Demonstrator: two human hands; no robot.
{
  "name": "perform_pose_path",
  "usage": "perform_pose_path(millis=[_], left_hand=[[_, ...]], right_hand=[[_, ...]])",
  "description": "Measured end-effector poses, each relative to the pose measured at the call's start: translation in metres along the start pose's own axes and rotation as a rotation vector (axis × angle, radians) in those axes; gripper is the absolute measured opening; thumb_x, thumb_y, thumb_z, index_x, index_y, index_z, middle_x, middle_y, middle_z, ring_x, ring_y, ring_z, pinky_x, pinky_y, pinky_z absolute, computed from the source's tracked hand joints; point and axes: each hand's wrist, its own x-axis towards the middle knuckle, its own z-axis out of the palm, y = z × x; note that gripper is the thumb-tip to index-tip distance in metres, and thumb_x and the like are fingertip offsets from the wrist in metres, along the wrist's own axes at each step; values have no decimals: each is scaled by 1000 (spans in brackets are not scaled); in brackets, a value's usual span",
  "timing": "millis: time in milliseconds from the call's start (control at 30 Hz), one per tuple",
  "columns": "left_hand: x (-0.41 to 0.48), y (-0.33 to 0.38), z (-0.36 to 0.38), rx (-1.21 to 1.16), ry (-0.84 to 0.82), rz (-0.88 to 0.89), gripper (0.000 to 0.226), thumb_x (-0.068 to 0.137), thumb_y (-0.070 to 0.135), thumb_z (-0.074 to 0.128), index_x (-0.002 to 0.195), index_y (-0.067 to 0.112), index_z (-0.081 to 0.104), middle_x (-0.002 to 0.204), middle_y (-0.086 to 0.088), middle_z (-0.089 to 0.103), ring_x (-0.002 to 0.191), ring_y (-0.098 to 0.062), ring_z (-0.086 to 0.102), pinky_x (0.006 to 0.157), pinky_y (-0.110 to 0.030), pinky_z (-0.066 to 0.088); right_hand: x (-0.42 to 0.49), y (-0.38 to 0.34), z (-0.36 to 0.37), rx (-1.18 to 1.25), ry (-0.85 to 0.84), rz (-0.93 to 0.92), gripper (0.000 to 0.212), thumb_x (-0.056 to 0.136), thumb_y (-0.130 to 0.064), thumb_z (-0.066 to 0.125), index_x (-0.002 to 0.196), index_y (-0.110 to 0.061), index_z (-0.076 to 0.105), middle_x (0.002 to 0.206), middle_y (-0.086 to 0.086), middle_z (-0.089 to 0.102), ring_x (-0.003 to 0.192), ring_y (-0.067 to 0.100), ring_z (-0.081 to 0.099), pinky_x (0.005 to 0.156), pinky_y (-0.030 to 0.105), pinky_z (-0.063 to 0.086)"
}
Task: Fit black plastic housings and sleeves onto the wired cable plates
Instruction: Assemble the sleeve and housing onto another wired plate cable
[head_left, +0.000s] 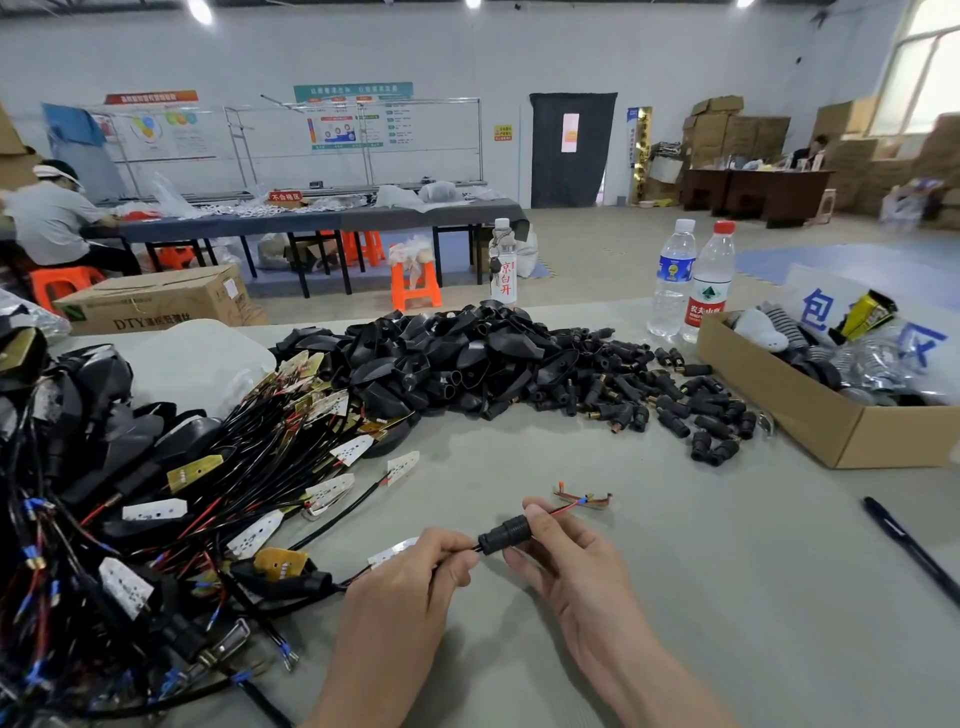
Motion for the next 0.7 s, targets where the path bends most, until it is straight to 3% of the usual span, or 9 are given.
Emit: perform_pose_path(millis=[200,300,500,700], left_hand=[[-1,-1,2,20,37,26,4,90,32,70,89,35,67,70,22,65,89,2,54,70,-17,40],[-1,-1,1,47,63,55,8,87,29,73,87,35,68,68,22,63,82,-3,56,68,-24,42],[-2,1,1,71,131,117,6,84,29,74,86,32,69,66,22,63,62,-1,58,63,-25,44],[-1,1,1,85,130,167,6,85,28,76,87,31,70,69,22,64,60,1,59,60,-24,45]], right_hand=[[4,3,-2,-91,18,-26,13,93,-8,63,101,1,68,85,11,70,71,14,67,61,20,56],[5,4,-3,-108,8,-24,13,94,-7,62,102,1,68,73,2,69,63,9,64,59,19,55],[6,4,-3,-166,25,-21,12,95,-9,61,97,-2,71,70,1,67,62,11,60,60,18,55],[5,3,-3,-234,31,-34,15,95,-14,63,95,-4,74,69,1,63,59,12,56,60,20,53]])
